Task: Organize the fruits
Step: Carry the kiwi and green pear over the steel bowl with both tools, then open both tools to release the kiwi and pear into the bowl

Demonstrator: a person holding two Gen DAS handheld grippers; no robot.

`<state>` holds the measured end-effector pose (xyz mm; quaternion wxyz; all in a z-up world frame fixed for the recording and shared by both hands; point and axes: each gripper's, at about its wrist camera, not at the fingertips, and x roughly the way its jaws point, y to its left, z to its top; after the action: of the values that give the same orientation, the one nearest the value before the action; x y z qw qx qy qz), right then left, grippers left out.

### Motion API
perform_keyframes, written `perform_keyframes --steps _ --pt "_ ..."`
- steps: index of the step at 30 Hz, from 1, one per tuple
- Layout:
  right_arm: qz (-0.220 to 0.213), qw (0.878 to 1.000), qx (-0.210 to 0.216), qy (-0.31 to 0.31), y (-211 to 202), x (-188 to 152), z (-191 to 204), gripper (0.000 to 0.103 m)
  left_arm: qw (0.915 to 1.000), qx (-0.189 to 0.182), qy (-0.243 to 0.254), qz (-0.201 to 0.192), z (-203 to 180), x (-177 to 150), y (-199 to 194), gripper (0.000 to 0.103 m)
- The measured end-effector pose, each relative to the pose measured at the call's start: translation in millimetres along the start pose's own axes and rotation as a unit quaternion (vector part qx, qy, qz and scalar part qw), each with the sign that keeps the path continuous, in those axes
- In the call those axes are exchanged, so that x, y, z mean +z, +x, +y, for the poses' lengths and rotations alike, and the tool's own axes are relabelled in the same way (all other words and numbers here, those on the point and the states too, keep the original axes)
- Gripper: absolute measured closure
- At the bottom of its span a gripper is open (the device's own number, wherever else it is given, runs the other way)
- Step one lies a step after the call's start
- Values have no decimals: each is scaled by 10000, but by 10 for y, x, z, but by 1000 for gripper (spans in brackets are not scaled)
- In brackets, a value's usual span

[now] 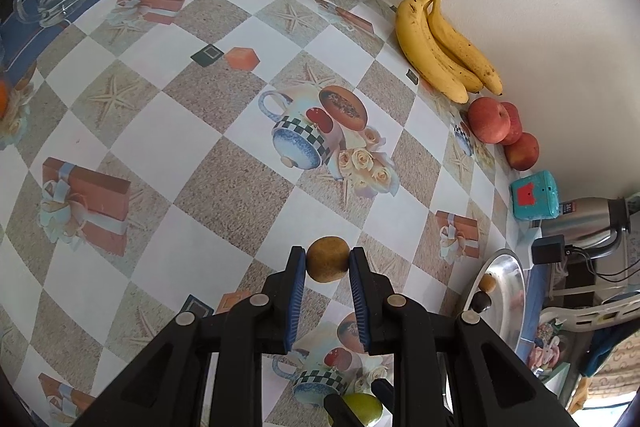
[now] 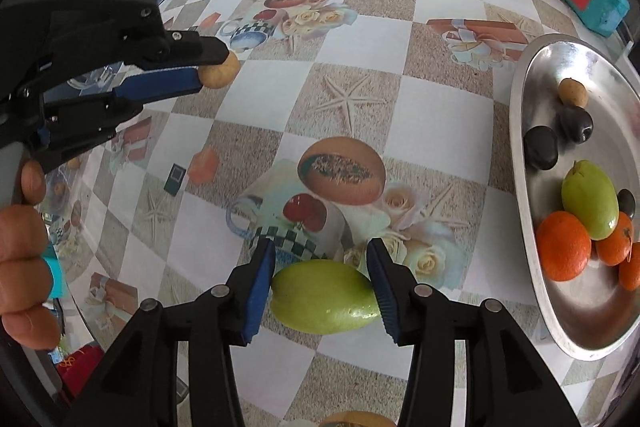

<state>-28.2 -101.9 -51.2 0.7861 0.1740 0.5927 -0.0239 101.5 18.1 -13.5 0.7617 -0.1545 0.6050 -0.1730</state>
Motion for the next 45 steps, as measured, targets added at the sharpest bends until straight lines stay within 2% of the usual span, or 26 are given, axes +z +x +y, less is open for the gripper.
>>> perform_keyframes --steps 7,10,16,19,22,25,28,30,31,34,36,40,45 --pt "3 10000 -42 22 -61 -73 6 54 10000 -28 14 -11 15 -16 -42 79" --pt "22 10000 12 28 -95 -119 12 48 10000 -42 2 -33 31 -16 -74 79" --pt "51 9998 -115 -137 -129 -195 74 46 10000 -56 13 -20 36 -31 -90 79" --pt "113 9988 -399 -263 -118 -223 124 55 10000 -59 24 -15 41 -52 -104 79" --pt "69 9986 -427 -302 -135 -264 156 55 9999 -98 80 -16 15 -79 -126 79" --pt "-147 9998 -73 -63 -260 -276 57 55 9996 -158 240 -39 -87 -114 -157 79" --pt "-628 9979 112 111 -564 -267 -68 55 9981 -208 575 -38 -295 -188 -167 79" --pt "-1012 9941 211 316 -804 -285 -234 55 9952 -319 924 32 -506 -291 -150 79" --pt "-1168 9921 126 435 -899 -278 -315 55 9927 -395 1137 91 -636 -363 -131 79" --pt "-1445 9845 -459 886 -1123 -313 -643 55 9818 -611 1761 370 -1019 -626 -10 79" --pt "-1459 9802 -696 1147 -1203 -377 -886 55 9750 -783 1990 599 -1202 -784 107 79" --pt "-1328 9744 -1036 1487 -1209 -460 -1211 55 9665 -1022 2114 1036 -1401 -1019 393 79" --pt "-1173 9723 -1101 1697 -1129 -506 -1412 55 9632 -977 2231 1137 -1506 -1097 573 78"
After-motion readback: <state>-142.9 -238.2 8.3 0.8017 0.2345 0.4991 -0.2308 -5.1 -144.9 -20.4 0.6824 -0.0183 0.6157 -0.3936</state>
